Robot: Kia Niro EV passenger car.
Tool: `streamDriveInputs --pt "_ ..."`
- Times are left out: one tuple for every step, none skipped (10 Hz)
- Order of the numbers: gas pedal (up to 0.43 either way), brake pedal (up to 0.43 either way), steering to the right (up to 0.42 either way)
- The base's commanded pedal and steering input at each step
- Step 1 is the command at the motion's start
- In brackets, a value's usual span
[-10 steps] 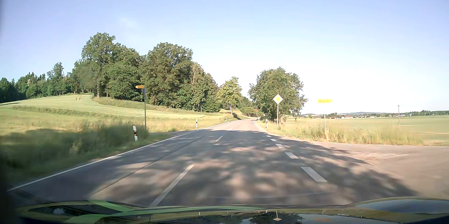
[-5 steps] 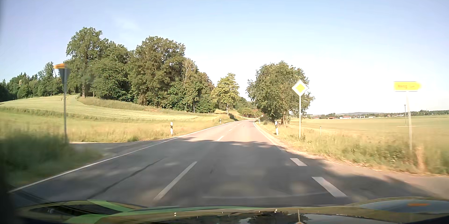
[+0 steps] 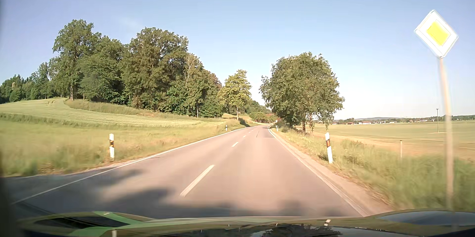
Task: Follow the waypoints while adhering to traffic rules and regulations
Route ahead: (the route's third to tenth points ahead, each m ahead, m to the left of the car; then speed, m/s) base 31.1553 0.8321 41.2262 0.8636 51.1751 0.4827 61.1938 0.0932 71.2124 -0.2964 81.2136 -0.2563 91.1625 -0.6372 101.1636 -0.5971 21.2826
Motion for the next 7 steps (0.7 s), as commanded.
streamDriveInputs --pt "0.280 0.000 0.001" --pt "0.268 0.000 0.001" --pt "0.268 0.000 0.001" --pt "0.280 0.000 0.001" --pt "0.287 0.000 0.002" --pt "0.287 0.000 0.002" --pt "0.287 0.000 0.003"
